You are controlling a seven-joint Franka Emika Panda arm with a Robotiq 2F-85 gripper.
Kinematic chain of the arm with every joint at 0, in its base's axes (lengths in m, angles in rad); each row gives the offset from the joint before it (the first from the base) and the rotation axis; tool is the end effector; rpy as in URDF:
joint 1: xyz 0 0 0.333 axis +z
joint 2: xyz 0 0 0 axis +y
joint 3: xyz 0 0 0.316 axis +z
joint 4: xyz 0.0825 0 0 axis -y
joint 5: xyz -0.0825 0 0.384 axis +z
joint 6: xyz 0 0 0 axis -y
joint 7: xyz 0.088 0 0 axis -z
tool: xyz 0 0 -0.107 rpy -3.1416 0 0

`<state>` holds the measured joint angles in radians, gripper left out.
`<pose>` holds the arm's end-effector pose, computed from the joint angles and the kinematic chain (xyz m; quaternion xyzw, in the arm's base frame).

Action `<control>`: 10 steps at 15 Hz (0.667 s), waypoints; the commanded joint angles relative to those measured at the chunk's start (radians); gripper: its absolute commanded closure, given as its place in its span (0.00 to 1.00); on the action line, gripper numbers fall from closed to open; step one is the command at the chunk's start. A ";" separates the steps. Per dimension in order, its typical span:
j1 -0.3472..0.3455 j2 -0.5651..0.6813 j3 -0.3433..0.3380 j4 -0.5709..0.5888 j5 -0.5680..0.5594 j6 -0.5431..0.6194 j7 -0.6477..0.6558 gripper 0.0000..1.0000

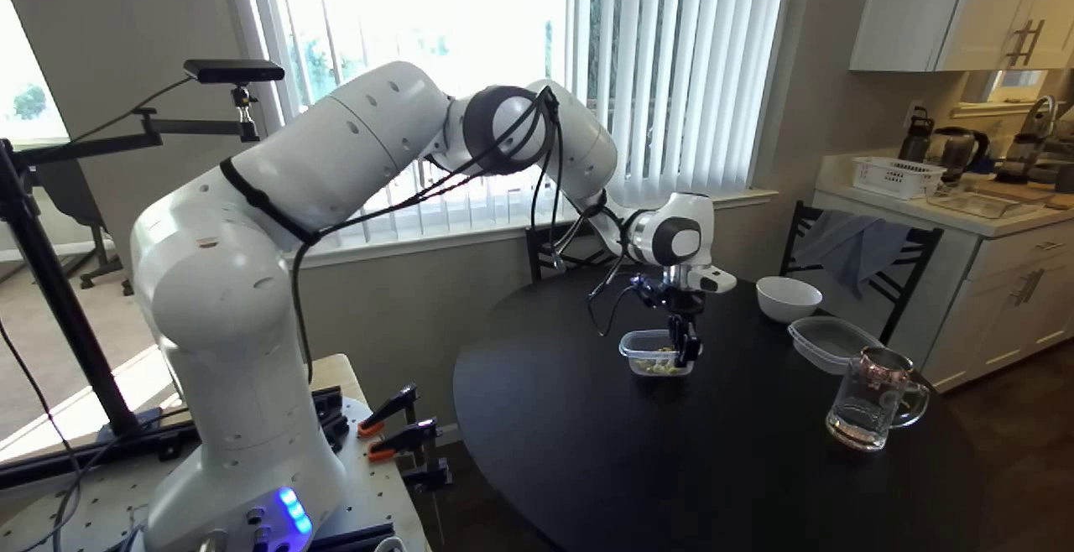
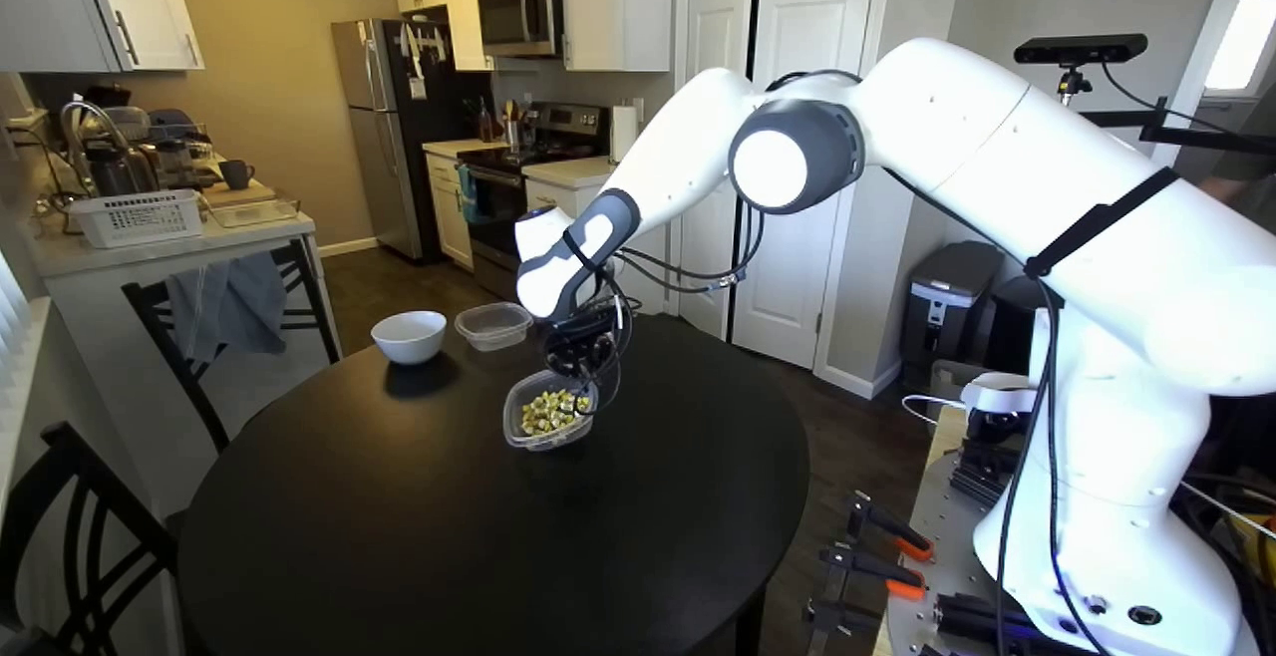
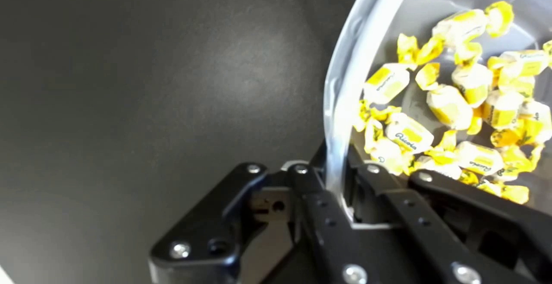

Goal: Pour the contents of the lunchbox onto the table

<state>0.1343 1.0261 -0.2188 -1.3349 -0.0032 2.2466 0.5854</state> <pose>0.7203 -0.0287 0.1068 0.9536 -0.2811 -0.0212 0.1054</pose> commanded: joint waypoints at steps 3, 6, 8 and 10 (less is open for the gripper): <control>0.133 -0.093 -0.136 -0.168 -0.241 0.146 0.042 0.99; 0.226 -0.110 -0.212 -0.233 -0.390 0.222 0.101 0.99; 0.296 -0.112 -0.266 -0.272 -0.499 0.266 0.161 0.99; 0.367 -0.105 -0.321 -0.299 -0.613 0.302 0.233 0.99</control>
<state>0.3999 0.9584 -0.4590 -1.5346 -0.4738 2.4803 0.7199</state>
